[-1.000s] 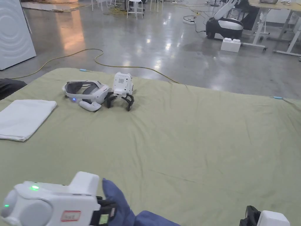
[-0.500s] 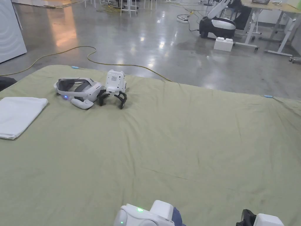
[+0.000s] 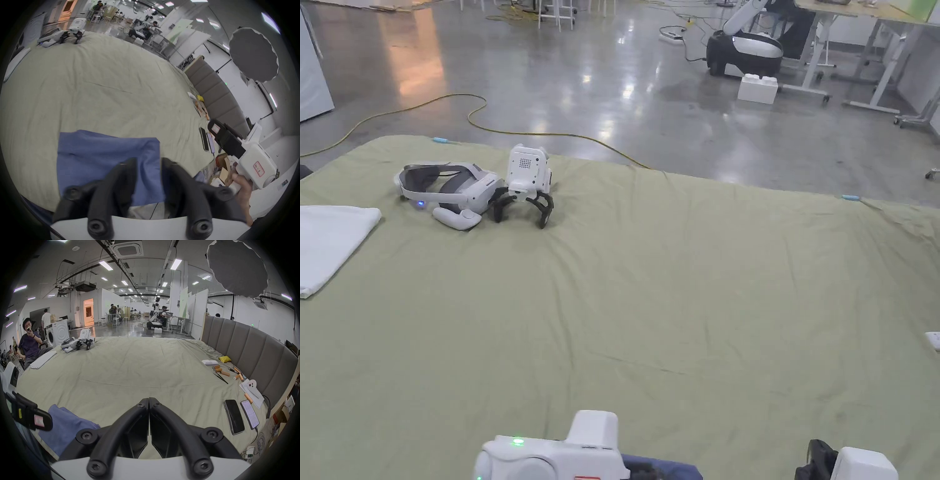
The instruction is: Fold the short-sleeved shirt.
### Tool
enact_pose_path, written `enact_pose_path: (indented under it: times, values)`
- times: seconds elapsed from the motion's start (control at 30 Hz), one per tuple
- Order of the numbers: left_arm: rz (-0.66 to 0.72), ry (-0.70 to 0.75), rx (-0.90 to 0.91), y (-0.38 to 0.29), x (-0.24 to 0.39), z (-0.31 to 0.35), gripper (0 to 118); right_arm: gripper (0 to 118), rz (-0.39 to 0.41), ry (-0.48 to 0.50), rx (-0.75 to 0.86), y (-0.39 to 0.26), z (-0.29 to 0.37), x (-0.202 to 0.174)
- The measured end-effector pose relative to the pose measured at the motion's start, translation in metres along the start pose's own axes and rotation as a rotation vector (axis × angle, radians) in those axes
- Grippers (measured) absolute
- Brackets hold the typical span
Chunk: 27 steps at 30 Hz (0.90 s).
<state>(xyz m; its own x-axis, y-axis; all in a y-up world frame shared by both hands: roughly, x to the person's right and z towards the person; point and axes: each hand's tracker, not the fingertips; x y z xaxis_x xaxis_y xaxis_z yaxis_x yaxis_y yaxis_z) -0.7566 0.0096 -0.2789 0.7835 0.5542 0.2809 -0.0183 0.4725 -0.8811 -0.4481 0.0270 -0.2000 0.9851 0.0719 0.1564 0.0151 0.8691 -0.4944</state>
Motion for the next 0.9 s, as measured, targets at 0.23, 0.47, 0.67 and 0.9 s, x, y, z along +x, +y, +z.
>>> enact_pose_path:
  times: [0.23, 0.47, 0.67, 0.9]
  values:
    - [0.033, -0.011, -0.146, -0.019, -0.015, -0.056, 0, 0, -0.007, 0.004, -0.007, -0.004, -0.001, -0.002]
    - [-0.007, -0.014, -0.154, -0.05, -0.014, -0.103, 0, 0, -0.013, 0.005, -0.013, -0.007, 0.001, 0.001]
    - [-0.081, -0.016, -0.002, -0.038, -0.01, -0.066, 0, 0, 0.005, 0.006, 0.033, 0.0, 0.009, 0.001]
    - [-0.2, 0.151, 0.434, 0.011, -0.009, 0.034, 0, 0, -0.024, -0.011, 0.217, 0.028, 0.016, -0.014]
